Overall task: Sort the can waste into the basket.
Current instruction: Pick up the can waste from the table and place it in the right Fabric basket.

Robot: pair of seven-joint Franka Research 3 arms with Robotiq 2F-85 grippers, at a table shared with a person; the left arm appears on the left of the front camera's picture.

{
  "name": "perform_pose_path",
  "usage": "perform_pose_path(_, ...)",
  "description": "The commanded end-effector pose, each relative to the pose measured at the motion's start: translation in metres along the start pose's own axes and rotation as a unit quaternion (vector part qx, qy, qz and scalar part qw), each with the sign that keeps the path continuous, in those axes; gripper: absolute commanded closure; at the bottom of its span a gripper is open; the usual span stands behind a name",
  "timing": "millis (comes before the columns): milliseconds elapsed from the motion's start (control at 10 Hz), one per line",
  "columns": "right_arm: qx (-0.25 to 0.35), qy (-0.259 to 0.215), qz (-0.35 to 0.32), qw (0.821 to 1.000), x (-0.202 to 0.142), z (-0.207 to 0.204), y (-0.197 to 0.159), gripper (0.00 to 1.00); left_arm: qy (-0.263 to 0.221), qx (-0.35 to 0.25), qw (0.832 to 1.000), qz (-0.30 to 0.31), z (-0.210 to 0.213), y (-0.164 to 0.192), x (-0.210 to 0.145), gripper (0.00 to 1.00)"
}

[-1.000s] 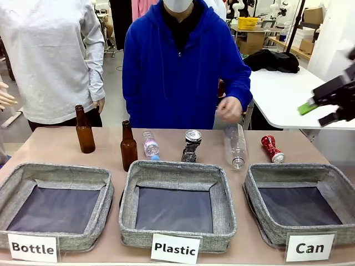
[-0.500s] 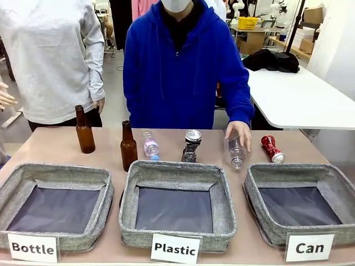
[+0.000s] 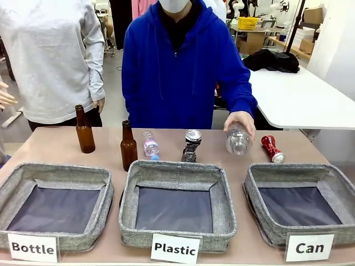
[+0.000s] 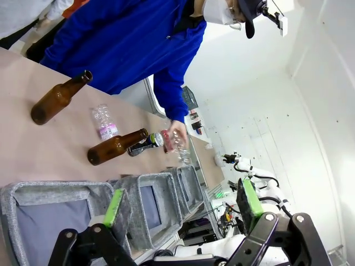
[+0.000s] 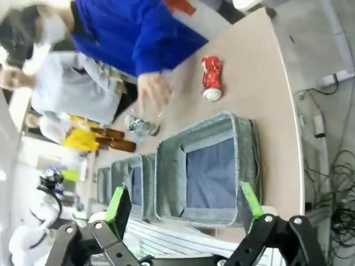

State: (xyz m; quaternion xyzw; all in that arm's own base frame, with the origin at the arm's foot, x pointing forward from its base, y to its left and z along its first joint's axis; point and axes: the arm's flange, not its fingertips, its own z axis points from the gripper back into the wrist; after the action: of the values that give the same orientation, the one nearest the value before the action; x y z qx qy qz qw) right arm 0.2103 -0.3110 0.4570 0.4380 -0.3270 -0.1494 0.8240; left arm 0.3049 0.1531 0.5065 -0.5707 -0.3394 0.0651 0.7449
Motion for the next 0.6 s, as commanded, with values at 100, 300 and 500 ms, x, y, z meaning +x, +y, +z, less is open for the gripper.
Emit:
perform_pose_path(100, 0.067, 0.0, 0.005, 0.998, 0.005, -0.012, -0.027, 0.0, 0.001, -0.007, 1.0, -0.011, 0.0, 0.001, 0.001, 0.0)
perform_pose_path(300, 0.036, 0.012, 0.001, 0.999, 0.006, -0.017, -0.02, 0.0, 0.001, -0.007, 1.0, -0.011, 0.0, 0.001, 0.001, 0.0)
perform_pose_path(500, 0.033, 0.023, 0.016, 0.999, 0.011, -0.028, -0.004, 0.0, 0.001, -0.007, 1.0, -0.011, 0.0, 0.001, 0.001, 0.0)
